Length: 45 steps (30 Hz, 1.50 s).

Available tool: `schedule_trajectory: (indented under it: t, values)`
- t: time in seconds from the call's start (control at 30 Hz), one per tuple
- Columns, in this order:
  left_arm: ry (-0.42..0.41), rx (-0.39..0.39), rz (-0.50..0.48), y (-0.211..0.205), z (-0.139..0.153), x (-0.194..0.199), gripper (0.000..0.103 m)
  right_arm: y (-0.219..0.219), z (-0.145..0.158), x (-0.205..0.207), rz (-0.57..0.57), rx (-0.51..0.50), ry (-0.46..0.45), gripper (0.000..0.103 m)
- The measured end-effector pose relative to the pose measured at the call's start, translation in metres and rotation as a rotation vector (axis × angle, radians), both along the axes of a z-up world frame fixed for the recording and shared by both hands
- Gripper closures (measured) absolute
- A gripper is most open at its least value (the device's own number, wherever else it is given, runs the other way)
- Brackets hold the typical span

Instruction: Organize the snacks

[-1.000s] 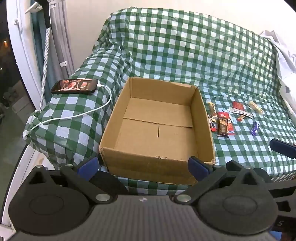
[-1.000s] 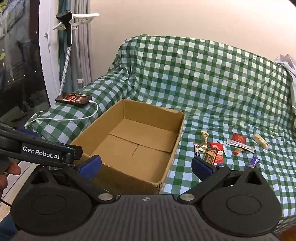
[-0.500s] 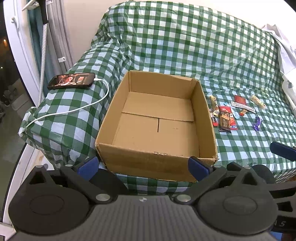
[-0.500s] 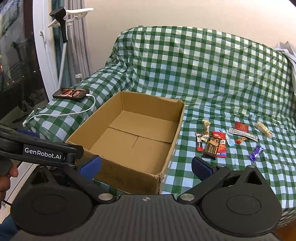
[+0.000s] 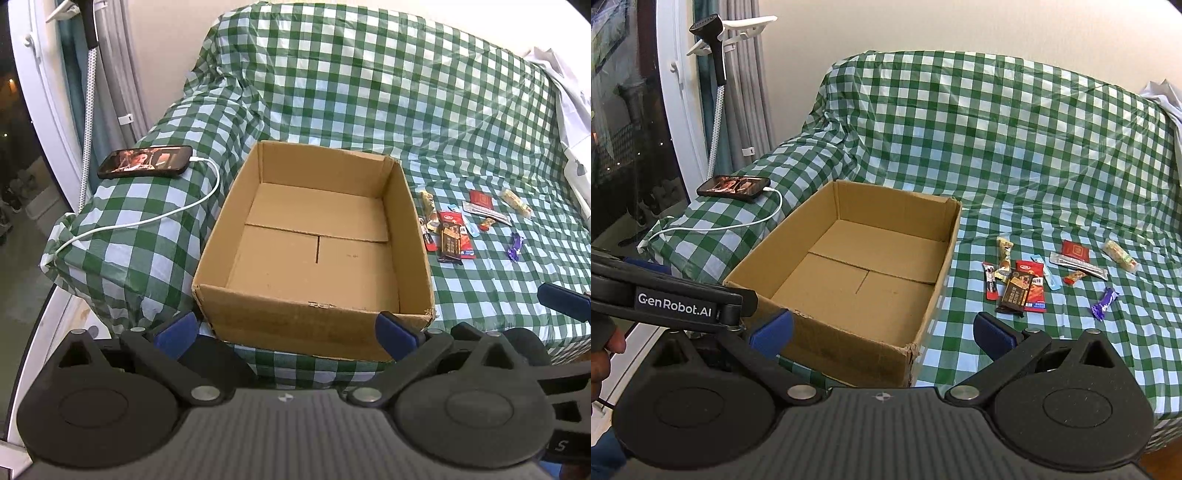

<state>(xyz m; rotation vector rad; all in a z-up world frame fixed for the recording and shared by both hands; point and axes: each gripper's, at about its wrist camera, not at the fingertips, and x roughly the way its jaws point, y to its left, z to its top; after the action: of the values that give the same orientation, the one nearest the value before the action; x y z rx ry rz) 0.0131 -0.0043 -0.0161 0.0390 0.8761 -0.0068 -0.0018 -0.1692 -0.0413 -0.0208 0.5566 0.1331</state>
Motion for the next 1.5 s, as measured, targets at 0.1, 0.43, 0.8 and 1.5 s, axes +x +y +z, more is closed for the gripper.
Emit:
schedule_trajectory:
  t: [0.1, 0.43, 0.8, 1.5]
  values:
    - [0.006, 0.008, 0.002, 0.0, 0.001, -0.001, 0.0, 0.002, 0.001, 0.001, -0.001, 0.0, 0.003, 0.0]
    - [-0.004, 0.051, 0.003, 0.002, 0.002, -0.003, 0.0, 0.005, 0.002, 0.002, -0.002, 0.0, 0.008, 0.0]
    - [-0.02, -0.026, -0.02, -0.01, -0.005, 0.001, 0.0, -0.008, -0.011, 0.004, 0.004, 0.038, 0.028, 0.0]
    - [0.116, -0.005, -0.21, -0.108, -0.013, 0.056, 0.0, -0.144, -0.038, 0.009, -0.324, 0.249, 0.009, 0.0]
